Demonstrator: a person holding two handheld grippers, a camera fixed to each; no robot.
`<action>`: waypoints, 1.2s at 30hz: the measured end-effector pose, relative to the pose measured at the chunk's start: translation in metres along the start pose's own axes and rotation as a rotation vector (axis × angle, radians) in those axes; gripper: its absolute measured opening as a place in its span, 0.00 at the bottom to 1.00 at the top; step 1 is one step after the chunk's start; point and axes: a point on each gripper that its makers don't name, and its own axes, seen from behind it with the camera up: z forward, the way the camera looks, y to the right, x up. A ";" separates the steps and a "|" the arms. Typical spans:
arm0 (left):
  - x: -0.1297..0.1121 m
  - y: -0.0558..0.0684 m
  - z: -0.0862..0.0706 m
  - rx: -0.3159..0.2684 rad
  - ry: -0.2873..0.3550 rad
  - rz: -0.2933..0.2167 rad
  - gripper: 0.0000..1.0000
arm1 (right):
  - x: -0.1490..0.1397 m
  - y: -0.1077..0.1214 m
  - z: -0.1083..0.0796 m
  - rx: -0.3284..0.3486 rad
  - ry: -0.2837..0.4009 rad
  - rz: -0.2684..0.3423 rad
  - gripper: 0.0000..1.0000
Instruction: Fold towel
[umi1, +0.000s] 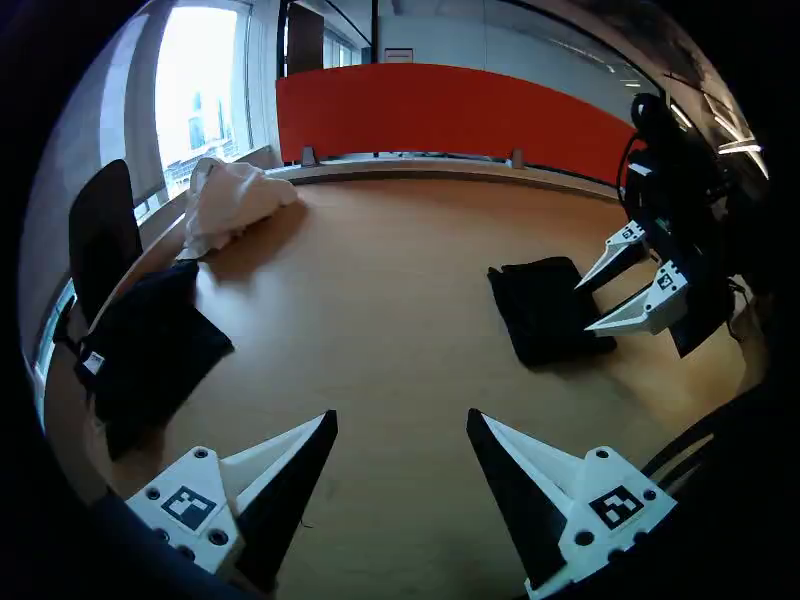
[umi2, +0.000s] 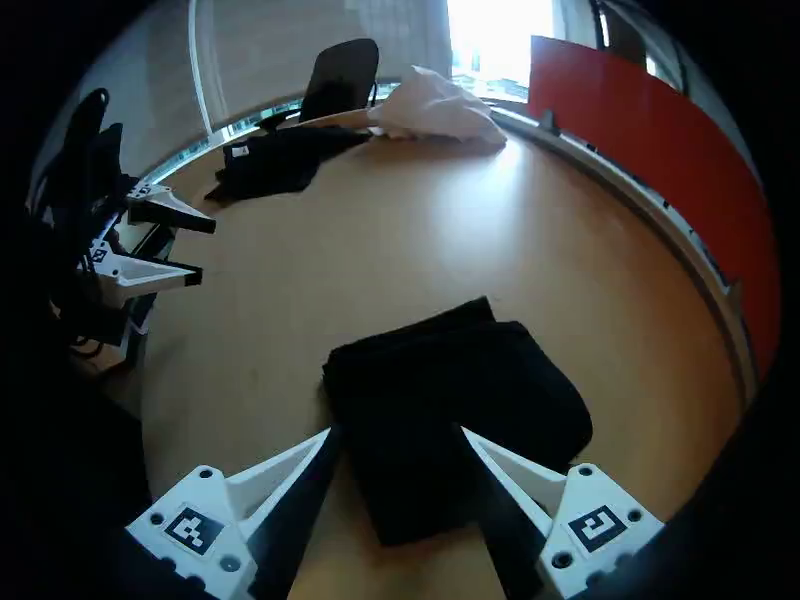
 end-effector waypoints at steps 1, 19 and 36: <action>0.000 0.000 0.000 0.001 0.000 0.000 0.96 | -0.002 0.000 -0.002 -0.004 -0.002 0.003 0.82; 0.001 0.000 -0.002 0.000 0.004 0.007 0.96 | -0.044 0.002 -0.026 -0.065 -0.035 0.063 0.82; 0.004 0.000 -0.002 -0.006 0.012 0.014 0.96 | -0.068 0.001 -0.025 -0.095 -0.074 0.094 0.82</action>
